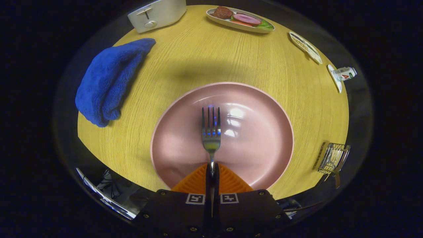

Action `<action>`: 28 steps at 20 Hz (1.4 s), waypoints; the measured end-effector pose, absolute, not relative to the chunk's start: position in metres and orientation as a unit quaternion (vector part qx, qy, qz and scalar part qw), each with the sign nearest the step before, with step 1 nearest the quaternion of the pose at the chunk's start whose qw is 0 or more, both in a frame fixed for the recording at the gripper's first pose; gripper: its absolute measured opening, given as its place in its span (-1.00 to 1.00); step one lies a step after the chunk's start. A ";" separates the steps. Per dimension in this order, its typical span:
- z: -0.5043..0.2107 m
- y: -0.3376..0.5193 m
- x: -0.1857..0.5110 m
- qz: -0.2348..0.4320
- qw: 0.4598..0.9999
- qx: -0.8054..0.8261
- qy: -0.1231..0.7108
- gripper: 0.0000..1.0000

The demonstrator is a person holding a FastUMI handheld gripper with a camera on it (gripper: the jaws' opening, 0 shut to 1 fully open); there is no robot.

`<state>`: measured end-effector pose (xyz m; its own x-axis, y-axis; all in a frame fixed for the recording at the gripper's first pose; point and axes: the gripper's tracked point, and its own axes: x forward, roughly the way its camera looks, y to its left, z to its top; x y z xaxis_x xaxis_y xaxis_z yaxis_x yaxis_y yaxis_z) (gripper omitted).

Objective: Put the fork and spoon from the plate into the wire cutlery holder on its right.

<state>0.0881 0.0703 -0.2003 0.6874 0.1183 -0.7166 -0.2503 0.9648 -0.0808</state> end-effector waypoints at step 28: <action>-0.114 -0.099 0.046 -0.076 0.925 -0.013 0.372 -0.95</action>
